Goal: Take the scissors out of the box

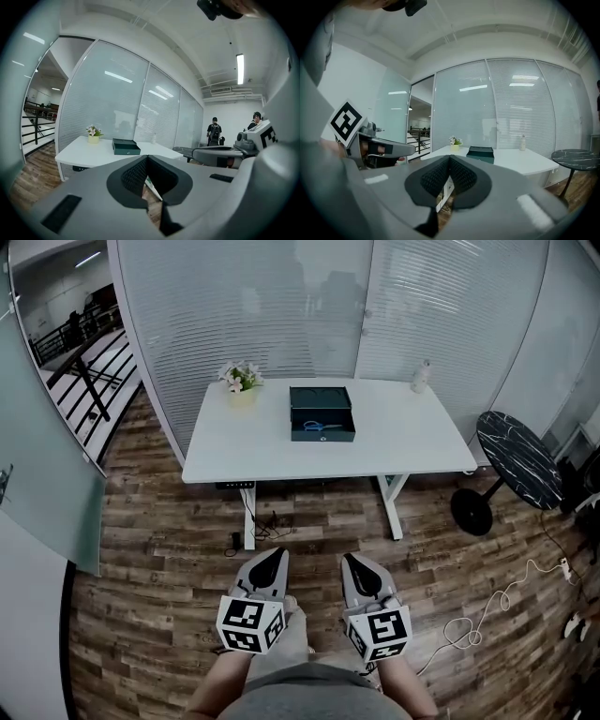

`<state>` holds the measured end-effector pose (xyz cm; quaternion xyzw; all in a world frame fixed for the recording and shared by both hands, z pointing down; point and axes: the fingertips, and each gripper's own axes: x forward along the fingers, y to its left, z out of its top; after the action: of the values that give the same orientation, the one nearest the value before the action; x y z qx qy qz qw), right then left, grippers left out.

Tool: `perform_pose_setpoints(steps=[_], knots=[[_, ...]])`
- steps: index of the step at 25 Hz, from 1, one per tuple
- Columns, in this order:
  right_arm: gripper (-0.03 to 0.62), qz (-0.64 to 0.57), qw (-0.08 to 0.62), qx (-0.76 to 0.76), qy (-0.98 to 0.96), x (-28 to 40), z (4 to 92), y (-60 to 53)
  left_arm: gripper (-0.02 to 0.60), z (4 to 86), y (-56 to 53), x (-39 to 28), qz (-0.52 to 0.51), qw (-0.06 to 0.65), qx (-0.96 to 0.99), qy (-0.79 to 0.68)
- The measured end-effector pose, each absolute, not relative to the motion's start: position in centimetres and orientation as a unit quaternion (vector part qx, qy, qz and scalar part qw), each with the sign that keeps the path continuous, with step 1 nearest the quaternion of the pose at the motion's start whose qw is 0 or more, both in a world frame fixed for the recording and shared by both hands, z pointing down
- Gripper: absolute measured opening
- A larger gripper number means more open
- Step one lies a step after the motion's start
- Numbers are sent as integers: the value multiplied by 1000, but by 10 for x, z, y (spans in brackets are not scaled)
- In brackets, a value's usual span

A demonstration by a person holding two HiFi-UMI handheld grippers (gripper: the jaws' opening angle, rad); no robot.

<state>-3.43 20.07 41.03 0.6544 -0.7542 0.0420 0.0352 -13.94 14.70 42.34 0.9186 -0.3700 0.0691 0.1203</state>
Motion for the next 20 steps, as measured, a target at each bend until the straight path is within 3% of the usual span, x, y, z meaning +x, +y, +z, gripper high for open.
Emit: perform_pose_setpoints(steps=[20], knots=[[9, 19, 55, 660, -749, 27, 415, 63, 6, 439, 4, -91, 60, 137, 914, -377]])
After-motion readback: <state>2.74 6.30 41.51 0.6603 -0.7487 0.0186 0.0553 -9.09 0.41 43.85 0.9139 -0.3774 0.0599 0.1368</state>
